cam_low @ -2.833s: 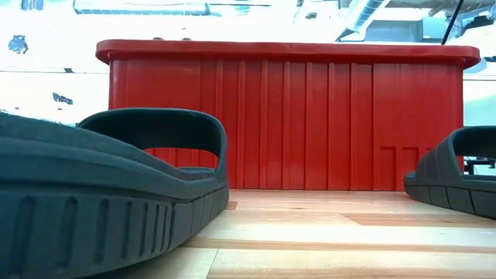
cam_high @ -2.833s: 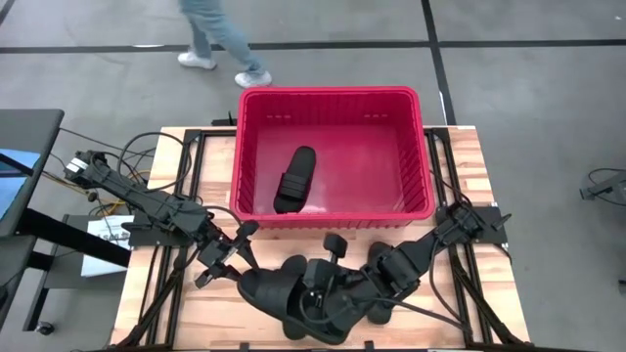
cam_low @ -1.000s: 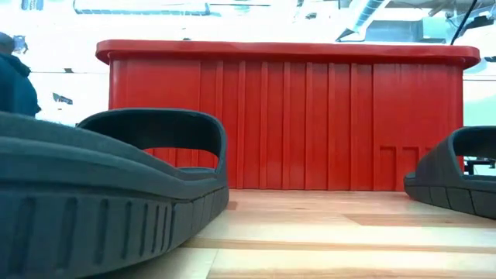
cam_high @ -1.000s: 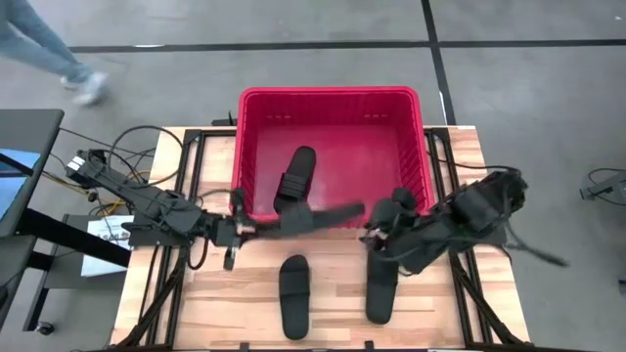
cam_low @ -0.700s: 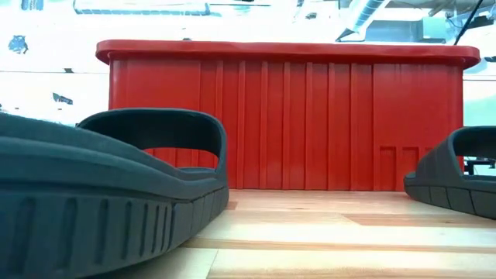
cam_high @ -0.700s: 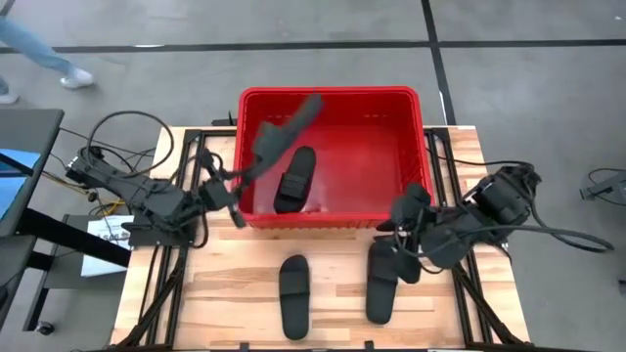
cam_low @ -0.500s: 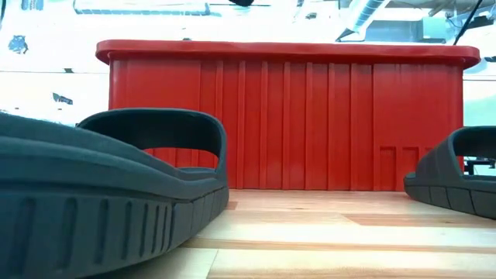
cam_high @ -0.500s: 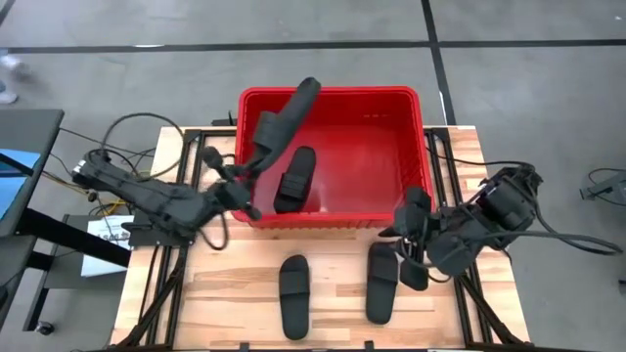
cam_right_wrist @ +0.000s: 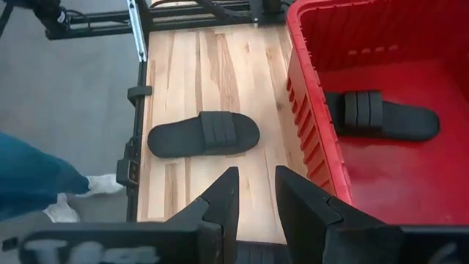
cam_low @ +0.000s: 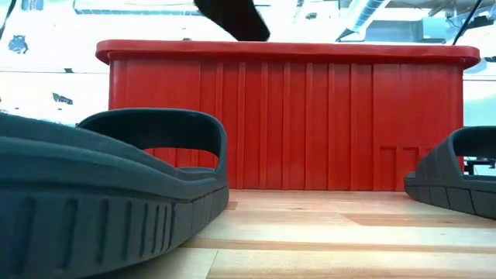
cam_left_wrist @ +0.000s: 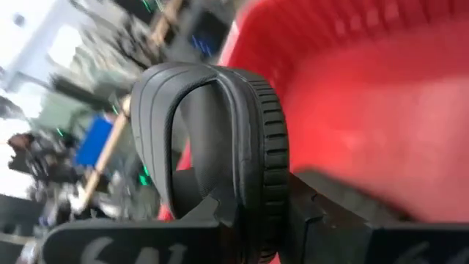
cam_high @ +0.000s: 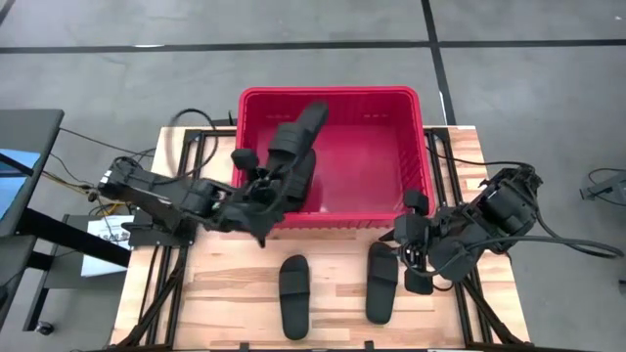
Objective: Pick and place slides into bin
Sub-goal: Put the black slide into the red bin
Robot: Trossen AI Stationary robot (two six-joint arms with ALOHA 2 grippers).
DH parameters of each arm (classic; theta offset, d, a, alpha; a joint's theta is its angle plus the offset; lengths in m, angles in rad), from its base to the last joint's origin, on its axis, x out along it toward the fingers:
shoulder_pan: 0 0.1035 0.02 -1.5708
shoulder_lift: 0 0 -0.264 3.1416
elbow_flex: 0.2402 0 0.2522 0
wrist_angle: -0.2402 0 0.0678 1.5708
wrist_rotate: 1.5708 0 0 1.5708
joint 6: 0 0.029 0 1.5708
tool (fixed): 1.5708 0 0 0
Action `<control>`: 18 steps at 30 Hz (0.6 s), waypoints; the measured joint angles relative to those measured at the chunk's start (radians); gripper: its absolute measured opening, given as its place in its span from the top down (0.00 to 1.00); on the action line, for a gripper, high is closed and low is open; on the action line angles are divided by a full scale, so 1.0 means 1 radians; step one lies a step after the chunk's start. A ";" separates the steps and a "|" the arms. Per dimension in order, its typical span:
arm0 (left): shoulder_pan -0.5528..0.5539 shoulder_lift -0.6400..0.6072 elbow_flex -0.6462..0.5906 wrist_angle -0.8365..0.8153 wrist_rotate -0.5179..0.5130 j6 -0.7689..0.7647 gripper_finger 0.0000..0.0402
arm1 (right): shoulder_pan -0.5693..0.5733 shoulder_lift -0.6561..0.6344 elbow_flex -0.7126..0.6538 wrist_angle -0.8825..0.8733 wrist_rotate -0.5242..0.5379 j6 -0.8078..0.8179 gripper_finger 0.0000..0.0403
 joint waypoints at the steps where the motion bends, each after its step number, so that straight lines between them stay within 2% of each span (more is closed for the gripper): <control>1: 0.013 0.019 0.018 -0.063 0.017 -0.054 0.92 | -0.001 0.000 0.000 0.000 -0.001 -0.009 0.80; 4: 0.052 0.072 0.054 -0.195 0.029 -0.154 0.92 | -0.012 0.000 0.000 0.000 -0.005 -0.043 0.80; 7: 0.093 0.117 0.056 -0.249 0.034 -0.183 0.92 | -0.019 -0.001 0.000 0.000 -0.005 -0.057 0.80; 18: 0.240 0.247 0.056 -0.104 0.189 -0.028 0.92 | -0.037 -0.026 0.000 0.000 -0.008 -0.050 0.80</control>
